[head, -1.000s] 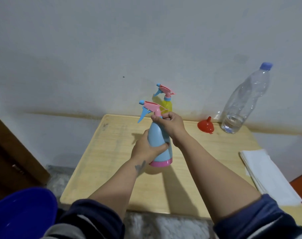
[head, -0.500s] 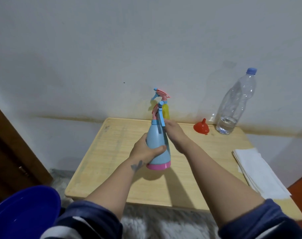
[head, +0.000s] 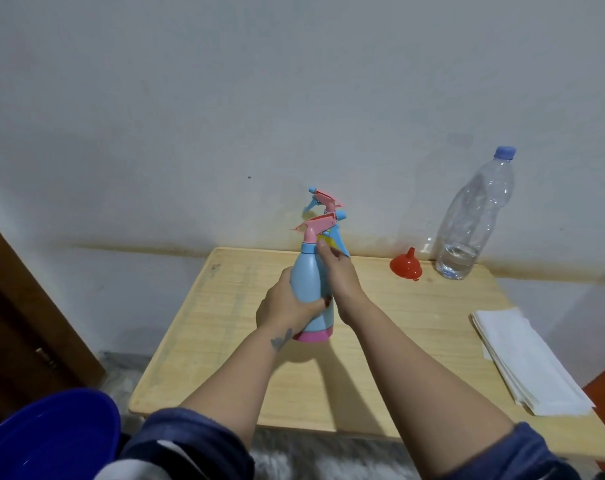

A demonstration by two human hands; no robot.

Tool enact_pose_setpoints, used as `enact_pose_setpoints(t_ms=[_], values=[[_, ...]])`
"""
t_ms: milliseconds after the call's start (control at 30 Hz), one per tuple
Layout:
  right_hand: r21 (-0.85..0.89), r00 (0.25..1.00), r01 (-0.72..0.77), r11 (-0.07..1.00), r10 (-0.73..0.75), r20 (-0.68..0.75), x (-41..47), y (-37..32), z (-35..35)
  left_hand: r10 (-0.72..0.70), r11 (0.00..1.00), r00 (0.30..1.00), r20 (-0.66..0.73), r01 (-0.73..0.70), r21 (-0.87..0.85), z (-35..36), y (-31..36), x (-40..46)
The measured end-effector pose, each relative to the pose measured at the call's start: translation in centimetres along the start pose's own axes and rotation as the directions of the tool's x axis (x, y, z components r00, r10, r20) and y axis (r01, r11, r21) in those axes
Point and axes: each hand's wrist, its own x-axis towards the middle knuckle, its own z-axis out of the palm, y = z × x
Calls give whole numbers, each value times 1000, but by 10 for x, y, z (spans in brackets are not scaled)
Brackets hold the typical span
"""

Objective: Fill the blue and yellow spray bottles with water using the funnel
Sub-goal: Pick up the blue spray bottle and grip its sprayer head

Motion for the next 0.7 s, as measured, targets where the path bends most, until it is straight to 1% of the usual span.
enact_pose_setpoints(t_ms=[33, 100, 167, 233, 300, 367, 433, 500, 533, 600, 700], values=[[0, 997, 19, 1000, -19, -71, 2, 1, 1, 0, 999, 1000, -5, 0, 45, 1, 2, 1], [-56, 981, 38, 998, -48, -188, 5, 1, 2, 1, 994, 1000, -11, 0, 111, 5, 5, 1], [-57, 971, 25, 998, -38, -238, 9, 2, 0, -2, 992, 1000, -10, 4, 130, 9, 6, 2], [-52, 979, 21, 998, -31, -199, 8, 0, -3, -9, 993, 1000, -14, 10, 116, 12, 5, 2], [-116, 993, 14, 993, -28, -118, 7, -1, -7, -7, 995, 1000, -27, 9, 100, 14, 4, 2], [-139, 997, -19, 990, 9, -76, 4, -1, -10, -2, 995, 999, -33, 5, 102, 14, 4, 2], [-148, 994, 10, 989, -25, -104, 6, 0, -10, 0, 993, 1000, -31, 4, 114, 16, 4, 1], [-213, 981, 56, 975, -93, -170, 6, 0, -11, 8, 990, 1000, -22, -5, 138, 18, 4, -2], [-252, 972, 56, 966, -110, -207, 6, -1, -11, 14, 989, 1000, -17, -11, 148, 20, 3, -4], [-312, 962, 35, 949, -117, -247, 7, -1, -14, 24, 987, 1000, -13, -21, 159, 23, 0, -9], [-260, 973, 17, 966, -76, -220, 6, -1, -21, 30, 990, 999, -14, -28, 139, 25, -8, -16]])
